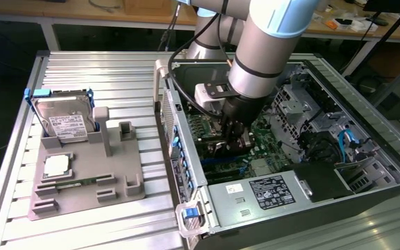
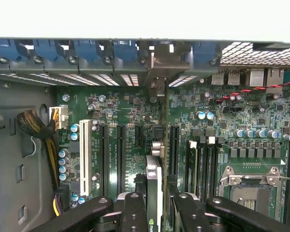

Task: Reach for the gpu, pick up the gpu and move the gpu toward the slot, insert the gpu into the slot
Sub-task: 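Insert the gpu into the slot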

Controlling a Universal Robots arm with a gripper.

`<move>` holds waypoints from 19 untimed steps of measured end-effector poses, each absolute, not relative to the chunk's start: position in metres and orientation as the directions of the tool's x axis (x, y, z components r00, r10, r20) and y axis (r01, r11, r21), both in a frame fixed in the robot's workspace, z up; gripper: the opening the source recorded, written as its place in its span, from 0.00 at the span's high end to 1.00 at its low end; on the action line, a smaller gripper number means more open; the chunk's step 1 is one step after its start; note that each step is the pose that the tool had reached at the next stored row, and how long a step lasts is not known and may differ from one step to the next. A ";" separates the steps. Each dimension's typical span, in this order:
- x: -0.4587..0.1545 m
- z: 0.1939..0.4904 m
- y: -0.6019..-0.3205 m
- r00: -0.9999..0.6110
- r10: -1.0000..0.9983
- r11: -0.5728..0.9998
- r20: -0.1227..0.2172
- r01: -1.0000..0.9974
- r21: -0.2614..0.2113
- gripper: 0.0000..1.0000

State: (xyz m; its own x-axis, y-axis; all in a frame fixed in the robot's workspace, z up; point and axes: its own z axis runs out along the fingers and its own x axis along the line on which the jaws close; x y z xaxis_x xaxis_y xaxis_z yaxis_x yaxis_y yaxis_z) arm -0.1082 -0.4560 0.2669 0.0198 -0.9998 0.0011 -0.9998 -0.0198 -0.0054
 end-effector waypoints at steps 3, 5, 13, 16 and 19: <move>-0.108 0.267 -0.457 0.020 -1.000 -0.020 0.001 -1.000 -0.005 0.73; -0.108 0.267 -0.457 0.020 -1.000 -0.020 0.001 -1.000 -0.005 0.73; -0.108 0.267 -0.457 0.017 -1.000 -0.017 0.001 -1.000 -0.005 0.73; -0.108 0.267 -0.457 0.010 -1.000 -0.010 0.001 -1.000 -0.005 0.73; -0.108 0.267 -0.457 0.004 -1.000 -0.004 0.001 -1.000 -0.005 0.73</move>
State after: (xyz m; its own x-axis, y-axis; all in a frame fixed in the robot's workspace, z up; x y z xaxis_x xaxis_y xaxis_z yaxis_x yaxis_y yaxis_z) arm -0.1081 -0.4567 0.2669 0.0037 -1.0000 0.0011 -1.0000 -0.0037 -0.0054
